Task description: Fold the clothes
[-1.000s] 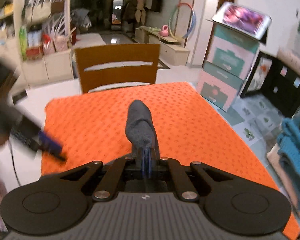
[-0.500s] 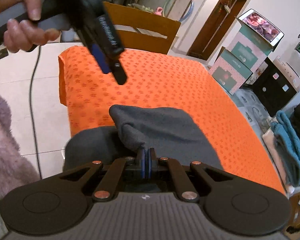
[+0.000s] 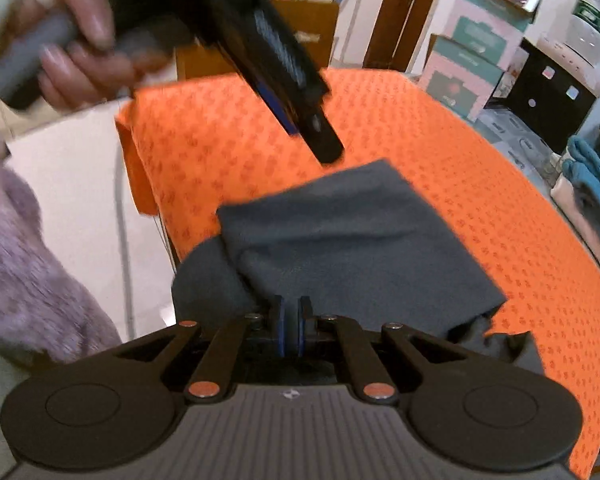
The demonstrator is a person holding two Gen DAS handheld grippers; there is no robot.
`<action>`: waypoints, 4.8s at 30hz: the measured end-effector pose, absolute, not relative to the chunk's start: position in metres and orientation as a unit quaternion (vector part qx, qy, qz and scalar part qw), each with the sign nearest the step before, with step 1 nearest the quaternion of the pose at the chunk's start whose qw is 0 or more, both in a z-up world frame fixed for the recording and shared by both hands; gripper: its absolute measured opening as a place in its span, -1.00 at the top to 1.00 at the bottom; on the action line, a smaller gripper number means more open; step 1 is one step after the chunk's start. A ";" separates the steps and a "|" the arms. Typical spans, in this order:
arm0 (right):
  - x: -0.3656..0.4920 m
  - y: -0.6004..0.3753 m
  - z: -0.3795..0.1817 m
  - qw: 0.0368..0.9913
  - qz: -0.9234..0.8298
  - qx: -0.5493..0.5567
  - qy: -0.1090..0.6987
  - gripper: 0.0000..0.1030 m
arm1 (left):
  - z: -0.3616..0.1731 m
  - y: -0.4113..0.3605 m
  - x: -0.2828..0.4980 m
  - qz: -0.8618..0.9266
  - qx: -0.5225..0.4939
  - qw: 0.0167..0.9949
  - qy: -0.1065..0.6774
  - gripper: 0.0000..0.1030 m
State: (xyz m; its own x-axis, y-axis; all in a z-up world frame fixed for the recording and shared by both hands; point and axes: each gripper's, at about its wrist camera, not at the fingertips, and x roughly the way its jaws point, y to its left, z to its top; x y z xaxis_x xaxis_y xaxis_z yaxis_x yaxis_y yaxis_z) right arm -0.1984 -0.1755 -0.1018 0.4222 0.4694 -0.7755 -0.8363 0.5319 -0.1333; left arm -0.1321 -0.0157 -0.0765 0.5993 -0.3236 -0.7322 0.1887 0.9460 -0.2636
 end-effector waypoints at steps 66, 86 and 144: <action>-0.172 -0.386 -0.084 0.907 -0.024 0.117 0.403 0.80 | -0.094 -0.039 -0.081 -0.128 -0.067 0.921 0.363 0.65; -0.065 -0.392 0.020 0.954 0.031 0.078 0.289 0.79 | 0.014 -0.024 0.010 -0.099 -0.083 0.953 0.273 0.65; -0.062 -0.383 -0.135 0.859 0.094 0.116 0.491 0.92 | -0.126 -0.032 -0.055 -0.137 -0.070 0.846 0.510 0.94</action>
